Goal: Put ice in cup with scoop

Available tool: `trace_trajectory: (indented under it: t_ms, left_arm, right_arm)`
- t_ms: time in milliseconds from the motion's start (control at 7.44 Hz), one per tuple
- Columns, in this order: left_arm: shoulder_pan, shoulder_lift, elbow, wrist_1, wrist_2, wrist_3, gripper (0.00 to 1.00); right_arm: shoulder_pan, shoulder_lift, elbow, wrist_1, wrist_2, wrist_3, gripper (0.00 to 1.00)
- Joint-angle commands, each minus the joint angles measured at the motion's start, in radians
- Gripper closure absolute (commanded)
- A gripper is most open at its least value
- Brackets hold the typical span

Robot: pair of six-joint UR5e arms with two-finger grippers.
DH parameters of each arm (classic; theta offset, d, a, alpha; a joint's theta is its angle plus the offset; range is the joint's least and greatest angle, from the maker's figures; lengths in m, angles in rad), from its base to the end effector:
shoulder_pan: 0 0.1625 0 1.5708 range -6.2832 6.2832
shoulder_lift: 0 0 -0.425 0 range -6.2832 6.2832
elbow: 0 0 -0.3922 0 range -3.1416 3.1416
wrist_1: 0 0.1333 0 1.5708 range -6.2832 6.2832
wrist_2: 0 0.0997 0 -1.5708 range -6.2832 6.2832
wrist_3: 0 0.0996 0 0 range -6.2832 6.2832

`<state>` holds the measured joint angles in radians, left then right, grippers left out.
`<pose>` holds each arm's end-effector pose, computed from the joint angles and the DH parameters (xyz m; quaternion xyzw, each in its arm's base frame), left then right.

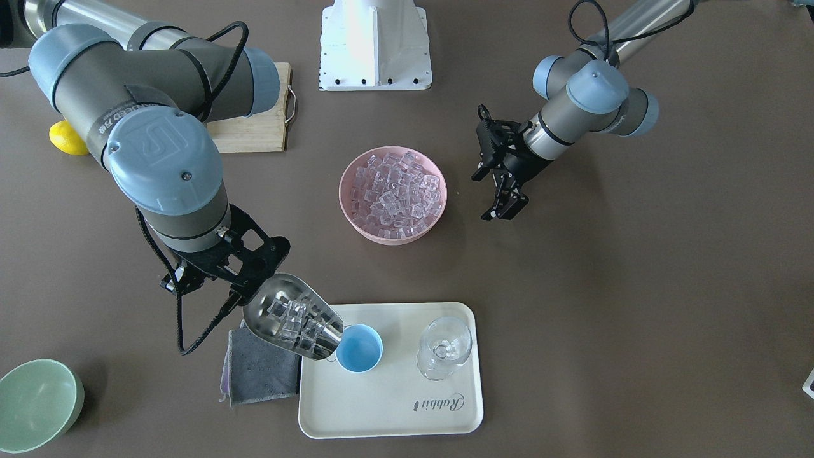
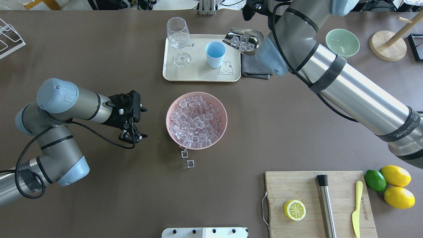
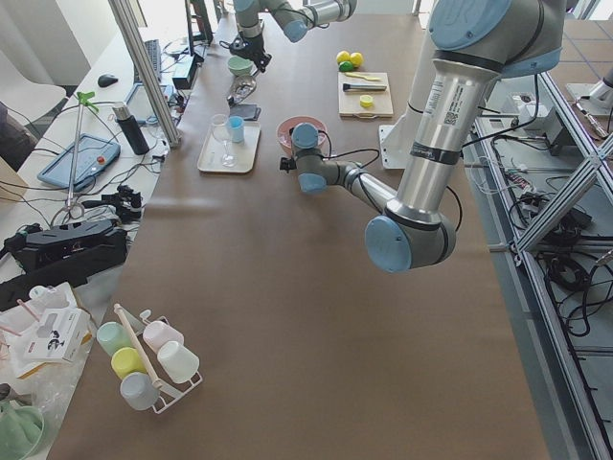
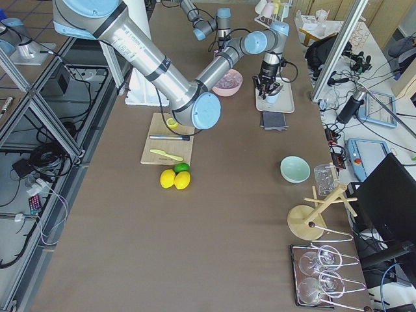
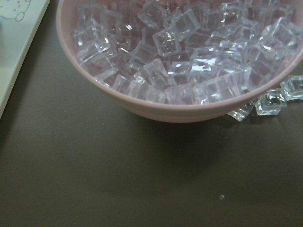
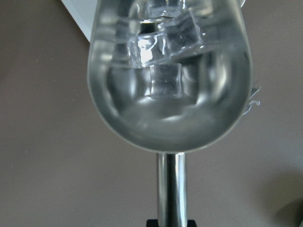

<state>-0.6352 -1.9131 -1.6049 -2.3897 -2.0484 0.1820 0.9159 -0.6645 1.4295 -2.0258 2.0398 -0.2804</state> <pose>0.4522 -0.4420 0.3584 0.4364 0.3830 0.5387 0.6105 -0.3804 -0.6403 0.2072 0.1048 -0.2535 -0.4652 0.8416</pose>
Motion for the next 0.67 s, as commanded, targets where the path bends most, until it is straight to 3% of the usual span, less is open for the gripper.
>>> trace_trajectory:
  t_ms: [0,537]
  left_arm:
    - [-0.101,0.026,-0.068,0.189,-0.123,-0.034,0.01]
    - [-0.106,0.075,-0.170,0.290,-0.116,-0.355,0.01]
  right_arm:
    - [-0.002,0.077,-0.098,-0.054,-0.033,-0.036,1.00]
    - [-0.047,0.158,-0.202,-0.082,-0.119,-0.049,1.00]
